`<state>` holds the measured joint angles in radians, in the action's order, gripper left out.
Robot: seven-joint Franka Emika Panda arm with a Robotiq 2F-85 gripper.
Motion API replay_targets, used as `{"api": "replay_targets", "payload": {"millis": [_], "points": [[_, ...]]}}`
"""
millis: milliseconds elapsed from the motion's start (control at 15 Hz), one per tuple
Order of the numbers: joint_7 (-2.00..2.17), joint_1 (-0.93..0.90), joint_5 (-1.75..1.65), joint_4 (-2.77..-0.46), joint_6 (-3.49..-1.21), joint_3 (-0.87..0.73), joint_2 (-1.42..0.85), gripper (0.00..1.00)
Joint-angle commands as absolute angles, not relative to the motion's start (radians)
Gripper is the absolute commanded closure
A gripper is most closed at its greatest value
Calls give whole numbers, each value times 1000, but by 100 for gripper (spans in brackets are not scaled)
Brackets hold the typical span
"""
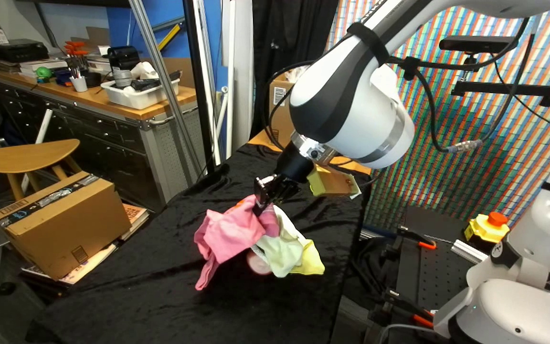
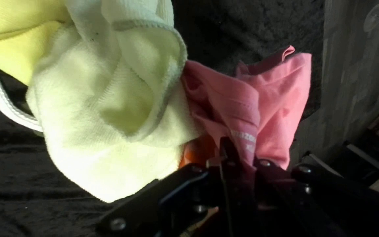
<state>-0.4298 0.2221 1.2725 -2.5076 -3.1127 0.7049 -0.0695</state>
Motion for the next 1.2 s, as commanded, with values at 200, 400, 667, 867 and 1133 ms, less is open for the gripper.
{"api": "replay_targets", "payload": {"millis": [200, 400, 667, 867, 1133], "points": [[-297, 207, 1168, -2679, -3309, 659, -70, 97], [-324, 157, 1109, -2766, -3414, 586, -129, 97], [-608, -39, 1344, -2726, -3555, 448, -285, 97], [-841, -146, 1557, -2640, -3636, 416, -375, 97], [-1116, -160, 1776, -2517, -3734, 472, -422, 69]]}}
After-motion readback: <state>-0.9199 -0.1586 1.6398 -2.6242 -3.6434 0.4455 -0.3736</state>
